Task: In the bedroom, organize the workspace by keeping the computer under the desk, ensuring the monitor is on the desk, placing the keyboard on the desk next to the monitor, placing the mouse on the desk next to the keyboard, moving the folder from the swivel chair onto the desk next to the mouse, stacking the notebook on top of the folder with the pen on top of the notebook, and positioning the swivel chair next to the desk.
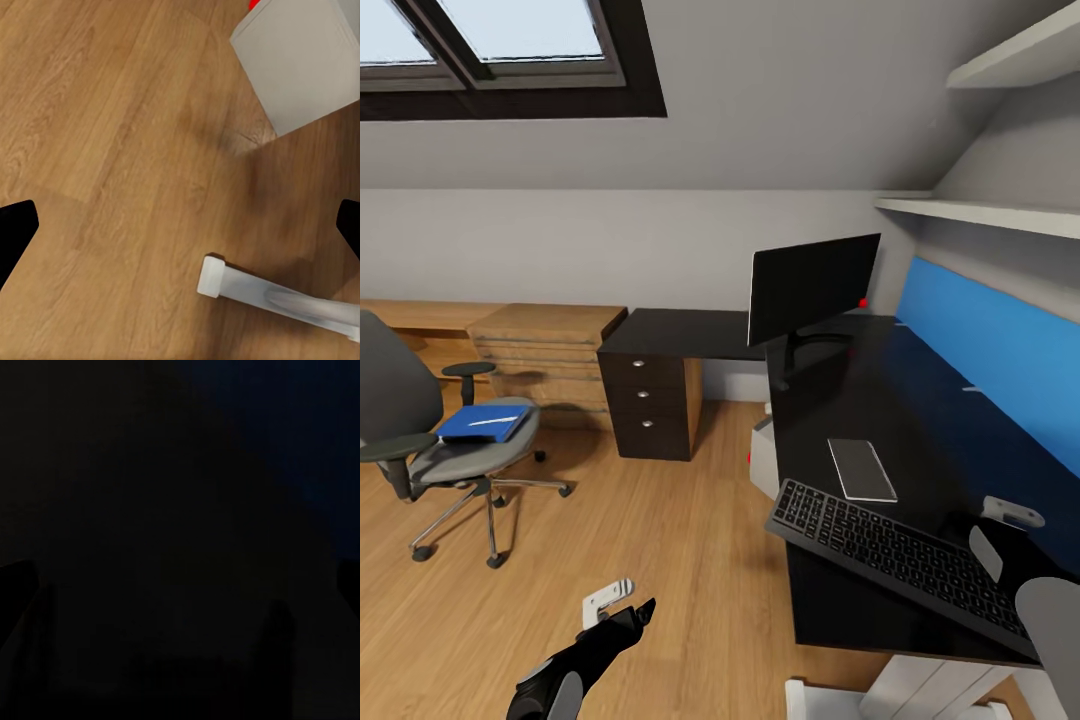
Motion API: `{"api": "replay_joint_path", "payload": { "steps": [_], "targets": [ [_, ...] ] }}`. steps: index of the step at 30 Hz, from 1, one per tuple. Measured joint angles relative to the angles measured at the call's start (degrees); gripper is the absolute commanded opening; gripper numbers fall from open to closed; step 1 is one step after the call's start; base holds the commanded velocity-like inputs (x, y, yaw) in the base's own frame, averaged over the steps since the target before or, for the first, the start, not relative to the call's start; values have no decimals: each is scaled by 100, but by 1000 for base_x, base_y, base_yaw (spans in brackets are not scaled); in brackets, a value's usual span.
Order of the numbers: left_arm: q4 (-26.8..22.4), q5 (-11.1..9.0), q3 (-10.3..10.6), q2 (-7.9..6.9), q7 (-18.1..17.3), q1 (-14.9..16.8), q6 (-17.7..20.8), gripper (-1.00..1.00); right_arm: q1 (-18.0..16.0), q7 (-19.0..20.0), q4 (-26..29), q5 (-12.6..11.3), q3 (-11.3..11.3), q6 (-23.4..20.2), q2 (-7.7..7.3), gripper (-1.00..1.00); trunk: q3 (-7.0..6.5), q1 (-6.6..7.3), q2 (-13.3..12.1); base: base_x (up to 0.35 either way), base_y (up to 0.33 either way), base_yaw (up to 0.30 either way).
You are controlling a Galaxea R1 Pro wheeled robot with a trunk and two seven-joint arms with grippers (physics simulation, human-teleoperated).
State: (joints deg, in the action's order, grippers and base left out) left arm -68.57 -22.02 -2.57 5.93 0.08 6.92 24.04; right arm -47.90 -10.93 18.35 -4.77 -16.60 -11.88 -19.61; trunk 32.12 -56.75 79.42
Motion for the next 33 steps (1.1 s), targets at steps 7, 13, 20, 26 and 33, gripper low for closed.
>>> {"api": "replay_joint_path", "payload": {
  "steps": [7,13,20,26,33],
  "targets": [
    [6,-9,1,-1,-41,0,-1,100,-3,-1,0,0,5,0,1,100,0,0,0,0,0,0],
    [29,-15,2,-8,-59,0,-1,100,-2,-3,0,2,15,0,1,100,0,0,0,-13,0,0],
    [41,-15,2,-10,-63,0,-1,100,-3,-2,0,4,19,0,1,100,0,-3,0,-193,0,0],
    [43,-14,2,-10,-64,0,-1,100,-2,-2,4,8,25,5,1,100,0,-1,0,-92,0,0],
    [41,-13,2,-10,-64,0,-1,100,0,-2,8,8,26,8,1,100,0,0,0,-25,9,0]
  ]
}}
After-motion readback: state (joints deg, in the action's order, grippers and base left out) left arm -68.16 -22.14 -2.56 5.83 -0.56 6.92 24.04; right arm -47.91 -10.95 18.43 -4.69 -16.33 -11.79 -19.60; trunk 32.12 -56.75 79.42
